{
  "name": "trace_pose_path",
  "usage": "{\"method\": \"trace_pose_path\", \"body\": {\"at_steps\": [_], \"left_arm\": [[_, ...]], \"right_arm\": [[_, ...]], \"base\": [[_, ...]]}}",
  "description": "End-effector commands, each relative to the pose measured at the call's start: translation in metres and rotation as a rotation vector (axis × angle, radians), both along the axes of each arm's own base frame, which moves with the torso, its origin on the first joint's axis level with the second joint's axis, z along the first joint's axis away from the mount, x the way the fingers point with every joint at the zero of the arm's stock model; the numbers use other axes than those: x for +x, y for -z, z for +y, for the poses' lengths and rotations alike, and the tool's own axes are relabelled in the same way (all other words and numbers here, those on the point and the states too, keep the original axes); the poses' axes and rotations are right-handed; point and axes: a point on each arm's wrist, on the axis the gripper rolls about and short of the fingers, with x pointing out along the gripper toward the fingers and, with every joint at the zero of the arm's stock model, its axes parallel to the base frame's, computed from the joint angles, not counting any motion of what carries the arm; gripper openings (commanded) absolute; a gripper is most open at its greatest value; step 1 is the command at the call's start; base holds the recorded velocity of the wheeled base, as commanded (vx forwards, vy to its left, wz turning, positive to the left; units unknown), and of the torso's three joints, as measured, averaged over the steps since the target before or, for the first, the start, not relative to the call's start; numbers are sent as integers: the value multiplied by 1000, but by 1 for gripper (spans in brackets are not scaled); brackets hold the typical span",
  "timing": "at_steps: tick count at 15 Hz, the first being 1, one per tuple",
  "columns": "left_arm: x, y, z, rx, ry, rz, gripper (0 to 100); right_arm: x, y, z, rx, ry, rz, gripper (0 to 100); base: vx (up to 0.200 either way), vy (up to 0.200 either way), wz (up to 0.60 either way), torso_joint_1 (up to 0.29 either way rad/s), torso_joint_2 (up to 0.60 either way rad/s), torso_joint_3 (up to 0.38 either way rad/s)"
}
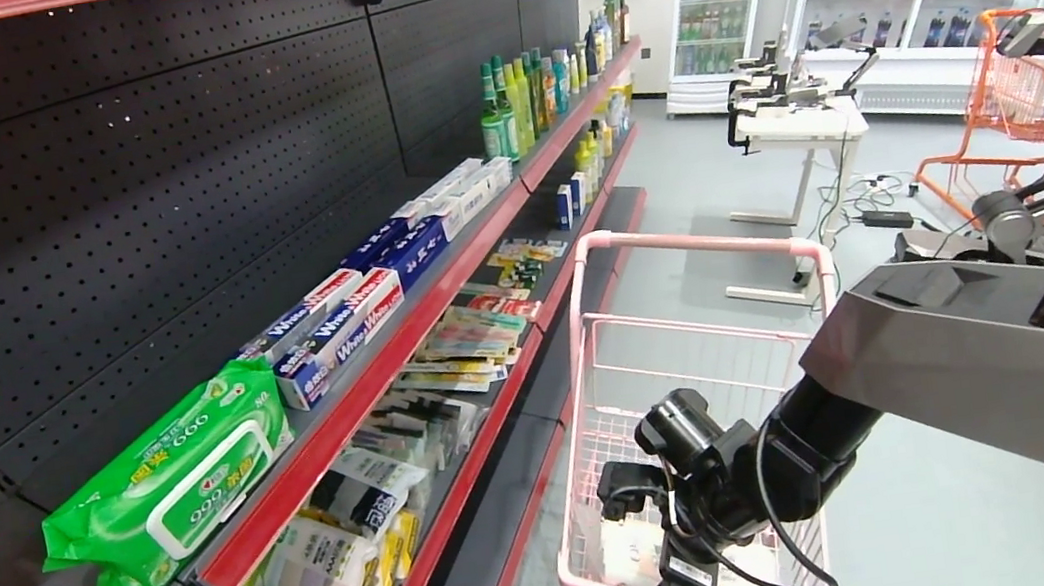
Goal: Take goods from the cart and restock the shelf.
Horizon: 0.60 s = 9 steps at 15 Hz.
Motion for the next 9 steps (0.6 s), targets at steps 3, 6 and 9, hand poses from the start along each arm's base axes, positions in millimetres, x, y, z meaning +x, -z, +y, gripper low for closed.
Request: {"method": "trace_pose_path", "body": {"at_steps": [3, 6, 9], "left_arm": [[0, 0, 0, 0, -1, 1, 100], [0, 0, 0, 0, -1, 1, 100], [0, 0, 0, 0, -1, 1, 100]], "right_arm": [[-1, 0, 0, -1, -2, 2, 100], [-1, 0, 0, -1, -2, 2, 100], [0, 2, -1, -2, 3, 5, 100]], "base": [[0, 0, 0, -137, 287, 150], [0, 0, 0, -147, 328, 175], [0, 0, 0, -72, 163, 90]]}}
